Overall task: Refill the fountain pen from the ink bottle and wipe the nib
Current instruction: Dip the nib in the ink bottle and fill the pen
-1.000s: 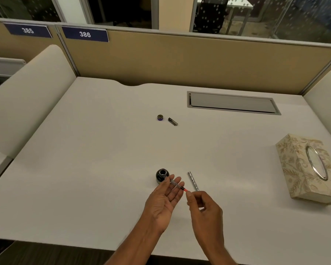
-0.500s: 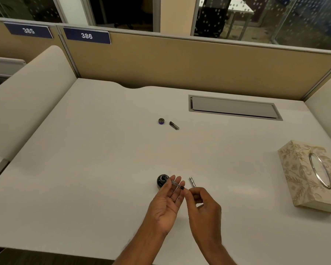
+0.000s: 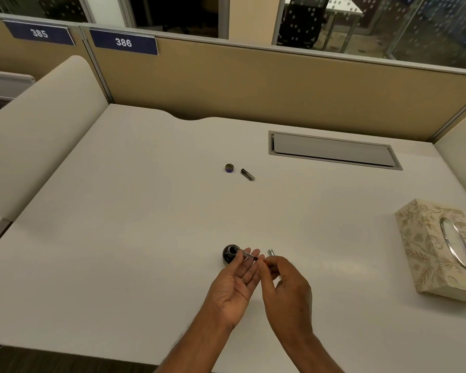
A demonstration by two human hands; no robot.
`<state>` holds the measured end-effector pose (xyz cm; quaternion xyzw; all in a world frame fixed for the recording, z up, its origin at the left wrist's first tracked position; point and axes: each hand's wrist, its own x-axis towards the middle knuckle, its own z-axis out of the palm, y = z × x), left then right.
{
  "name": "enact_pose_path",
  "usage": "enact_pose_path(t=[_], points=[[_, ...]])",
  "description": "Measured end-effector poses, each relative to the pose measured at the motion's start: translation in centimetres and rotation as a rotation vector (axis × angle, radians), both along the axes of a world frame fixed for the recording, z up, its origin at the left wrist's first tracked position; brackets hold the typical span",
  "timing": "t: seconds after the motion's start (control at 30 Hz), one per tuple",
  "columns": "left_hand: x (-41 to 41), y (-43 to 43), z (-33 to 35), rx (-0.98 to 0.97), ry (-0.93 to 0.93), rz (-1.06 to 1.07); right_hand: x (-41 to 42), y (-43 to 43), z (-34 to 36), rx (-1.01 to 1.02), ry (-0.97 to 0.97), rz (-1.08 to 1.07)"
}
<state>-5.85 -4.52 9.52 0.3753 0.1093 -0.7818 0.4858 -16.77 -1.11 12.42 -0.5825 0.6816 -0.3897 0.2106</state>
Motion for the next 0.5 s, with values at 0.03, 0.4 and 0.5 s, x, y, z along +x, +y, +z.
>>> enact_pose_path(t=[0.03,0.4,0.5], points=[[0.03,-0.02,-0.1,0.003,0.001,-0.002,-0.01,-0.09,-0.07,-0.004,0.004,0.004],[-0.04,-0.12,0.04,-0.005,0.078,0.036,-0.22,-0.89,-0.36,-0.024,0.014,0.061],[-0.17,-0.11,0.13,-0.013,0.107,0.066,-0.17,-1.06,-0.45,-0.031,0.02,0.082]])
